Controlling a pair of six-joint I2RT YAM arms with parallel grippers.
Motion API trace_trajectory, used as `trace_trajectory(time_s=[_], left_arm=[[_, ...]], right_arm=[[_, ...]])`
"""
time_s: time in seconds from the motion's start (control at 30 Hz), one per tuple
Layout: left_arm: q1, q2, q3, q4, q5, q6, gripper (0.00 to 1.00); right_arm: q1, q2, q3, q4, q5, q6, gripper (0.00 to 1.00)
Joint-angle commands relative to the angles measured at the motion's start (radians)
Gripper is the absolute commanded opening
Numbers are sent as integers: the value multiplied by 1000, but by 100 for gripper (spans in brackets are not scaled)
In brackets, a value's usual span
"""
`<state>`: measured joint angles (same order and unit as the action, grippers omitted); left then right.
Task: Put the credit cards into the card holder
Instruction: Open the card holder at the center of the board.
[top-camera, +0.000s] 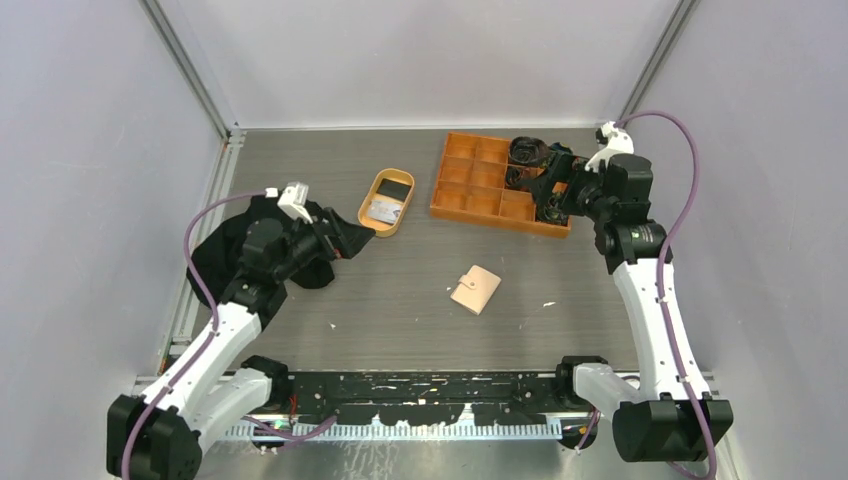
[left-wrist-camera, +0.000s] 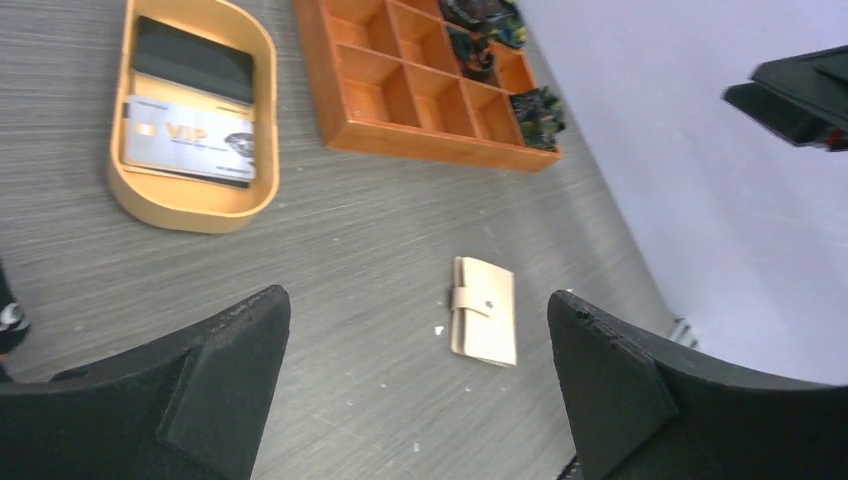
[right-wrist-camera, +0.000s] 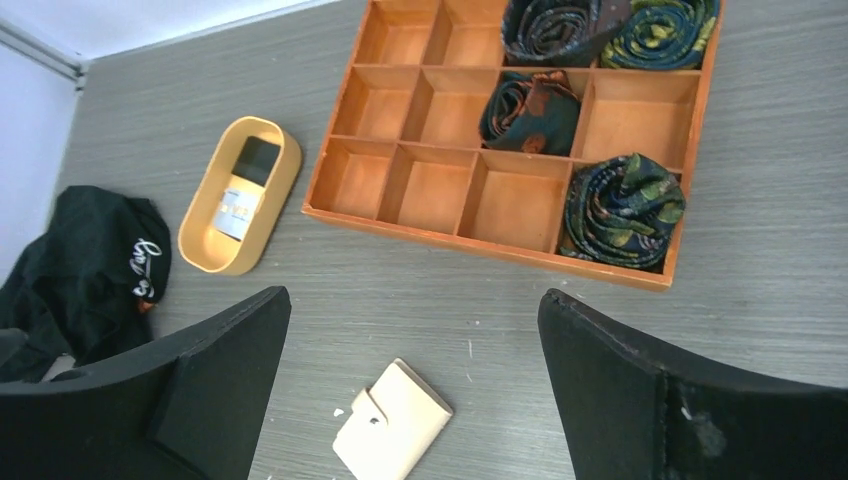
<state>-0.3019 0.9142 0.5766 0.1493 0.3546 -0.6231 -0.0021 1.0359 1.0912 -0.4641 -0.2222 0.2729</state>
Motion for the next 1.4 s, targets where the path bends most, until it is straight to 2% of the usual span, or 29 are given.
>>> trace_trajectory(time_s=[0.0, 0.07, 0.13, 0.2, 0.3, 0.37, 0.43, 0.5, 0.57, 0.77, 0.87, 1.0, 1.07, 1.17, 1.37], left_arm=[[7, -86, -55, 126, 99, -88, 99], [7, -84, -91, 179, 143, -116, 96], [3, -67, -108, 225, 214, -131, 93], [-46, -42, -109, 231, 227, -127, 89], [-218, -8, -111, 214, 125, -26, 88], [-341, 15, -118, 206, 13, 89, 88], [-408, 57, -149, 248, -44, 127, 88], [-418, 106, -199, 353, -49, 88, 87], [-418, 180, -253, 523, -48, 24, 83], [-429, 533, -249, 820, 14, -188, 65], [-440, 707, -205, 973, 52, -283, 59], [-457, 846, -193, 1105, 18, -334, 58], [-465, 865, -194, 1097, -18, -325, 56], [-477, 837, -189, 978, -76, -288, 55], [-542, 652, -104, 474, -270, -150, 57]], right_arm=[[-3, -18, 52, 73, -113, 23, 100], [-3, -5, 26, 103, -295, -18, 99], [-1, 22, -15, 143, -548, -96, 99], [2, 61, -64, 224, -758, -111, 100], [30, 125, -84, 225, -839, -157, 100], [36, 149, -80, 127, -827, -287, 99], [42, 161, -89, 17, -800, -430, 99], [47, 173, -104, -37, -763, -529, 99], [49, 204, -106, -79, -738, -581, 99], [115, 378, -66, -181, -610, -559, 100], [158, 481, -1, -304, -515, -613, 93], [186, 594, 91, -445, -446, -702, 77], [201, 615, 87, -445, -396, -733, 72], [240, 644, 82, -432, -298, -742, 69], [263, 708, 104, -422, -194, -687, 66]])
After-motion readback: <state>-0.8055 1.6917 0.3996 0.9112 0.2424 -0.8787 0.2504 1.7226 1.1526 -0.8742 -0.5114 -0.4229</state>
